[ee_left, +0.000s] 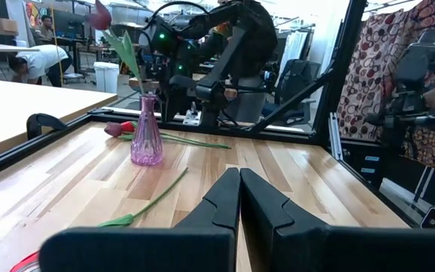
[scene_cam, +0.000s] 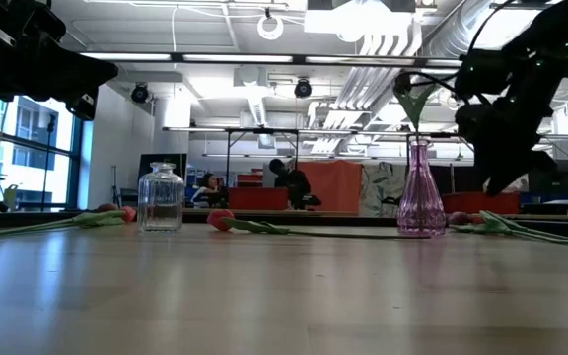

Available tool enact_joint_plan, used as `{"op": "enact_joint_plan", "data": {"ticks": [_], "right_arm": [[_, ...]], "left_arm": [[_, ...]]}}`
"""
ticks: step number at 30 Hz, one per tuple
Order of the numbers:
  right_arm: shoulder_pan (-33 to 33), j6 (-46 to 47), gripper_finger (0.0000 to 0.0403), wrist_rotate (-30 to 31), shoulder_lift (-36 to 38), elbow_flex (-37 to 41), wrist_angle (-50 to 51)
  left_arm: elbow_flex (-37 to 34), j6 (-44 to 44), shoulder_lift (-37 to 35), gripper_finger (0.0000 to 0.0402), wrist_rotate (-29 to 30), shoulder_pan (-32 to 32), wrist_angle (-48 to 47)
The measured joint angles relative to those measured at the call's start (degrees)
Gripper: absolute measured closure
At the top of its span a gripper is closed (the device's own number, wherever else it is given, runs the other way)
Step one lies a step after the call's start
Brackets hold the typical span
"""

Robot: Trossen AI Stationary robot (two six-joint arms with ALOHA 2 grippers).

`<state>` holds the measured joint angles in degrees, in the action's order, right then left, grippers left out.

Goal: Sort flowers into vase by color
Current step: Put the right dark red tulip into the purple vase

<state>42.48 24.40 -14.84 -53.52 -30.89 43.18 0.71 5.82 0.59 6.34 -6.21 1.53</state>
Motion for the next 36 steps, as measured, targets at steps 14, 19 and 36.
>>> {"op": "enact_joint_plan", "data": {"ticks": [14,19,36], "right_arm": [[-3.1,-1.4,0.0254,-11.2,4.3,-8.9,-2.2],[-3.0,1.0,0.0254,-12.4,6.4,-8.8,-2.4],[8.0,19.6,0.0254,13.7,7.3,-7.6,4.3]], "left_arm": [[0.0,0.0,0.0,0.0402,0.0,0.0,0.0],[0.0,0.0,0.0,0.0402,0.0,0.0,0.0],[0.0,0.0,0.0,0.0402,0.0,0.0,0.0]]}}
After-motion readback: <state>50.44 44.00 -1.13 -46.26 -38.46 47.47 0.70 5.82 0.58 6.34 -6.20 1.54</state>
